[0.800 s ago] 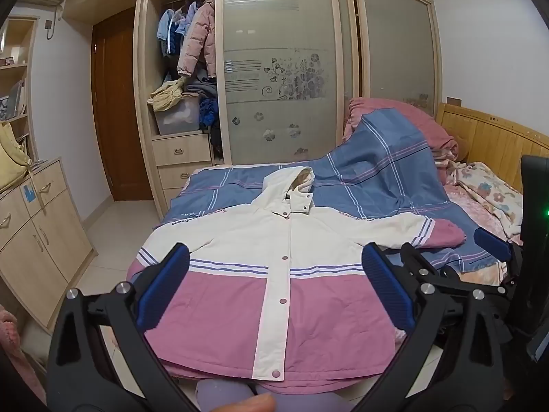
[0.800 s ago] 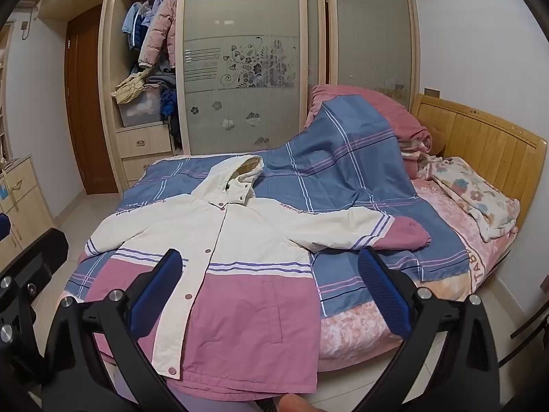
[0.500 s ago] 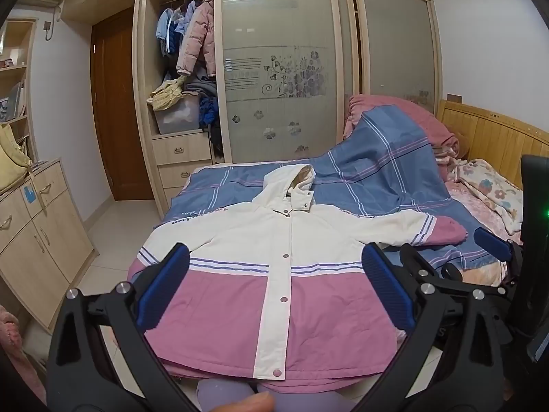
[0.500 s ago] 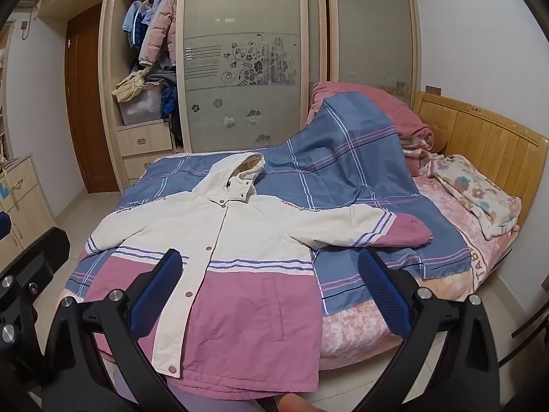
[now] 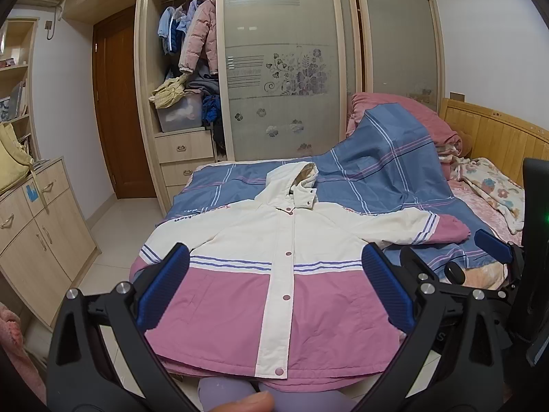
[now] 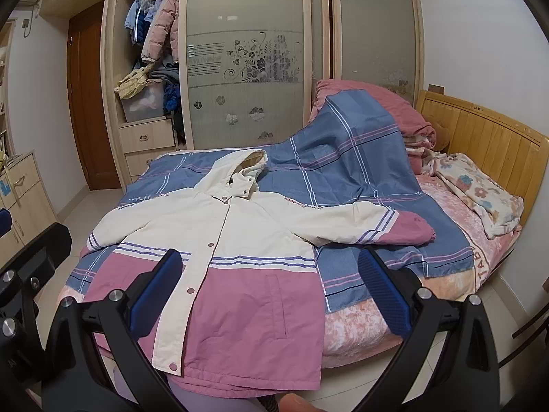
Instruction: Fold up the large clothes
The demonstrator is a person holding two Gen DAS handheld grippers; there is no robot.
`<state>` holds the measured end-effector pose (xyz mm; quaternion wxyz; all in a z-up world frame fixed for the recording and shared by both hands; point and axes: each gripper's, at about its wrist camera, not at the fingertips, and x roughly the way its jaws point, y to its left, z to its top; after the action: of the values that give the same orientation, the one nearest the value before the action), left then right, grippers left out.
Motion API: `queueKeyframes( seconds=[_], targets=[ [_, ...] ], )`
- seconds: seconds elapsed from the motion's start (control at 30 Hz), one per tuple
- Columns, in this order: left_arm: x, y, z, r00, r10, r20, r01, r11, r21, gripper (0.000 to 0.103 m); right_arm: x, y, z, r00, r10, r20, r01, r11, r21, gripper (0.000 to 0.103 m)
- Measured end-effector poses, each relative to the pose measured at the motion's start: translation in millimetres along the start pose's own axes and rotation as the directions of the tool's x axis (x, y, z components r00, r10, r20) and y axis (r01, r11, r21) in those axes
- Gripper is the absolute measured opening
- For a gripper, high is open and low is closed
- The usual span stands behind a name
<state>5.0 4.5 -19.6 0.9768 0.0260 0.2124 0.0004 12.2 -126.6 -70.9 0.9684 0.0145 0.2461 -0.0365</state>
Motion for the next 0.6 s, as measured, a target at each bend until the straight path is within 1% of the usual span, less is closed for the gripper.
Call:
queueKeyframes(
  seconds=[0.1,0.6],
  targets=[
    [5,4,-6,1.000,0.000,-0.001,0.000,1.000,0.001,0.101,2,1,-3,1.000,0.001,-0.003,-0.001,1.000,-0.001,0.102],
    [4,1,-8,1.000,0.006,-0.009,-0.006,1.000,0.006,0.101,11,0,-9,1.000,0.005,-0.021,-0.005,1.000,-0.003,0.102]
  ],
)
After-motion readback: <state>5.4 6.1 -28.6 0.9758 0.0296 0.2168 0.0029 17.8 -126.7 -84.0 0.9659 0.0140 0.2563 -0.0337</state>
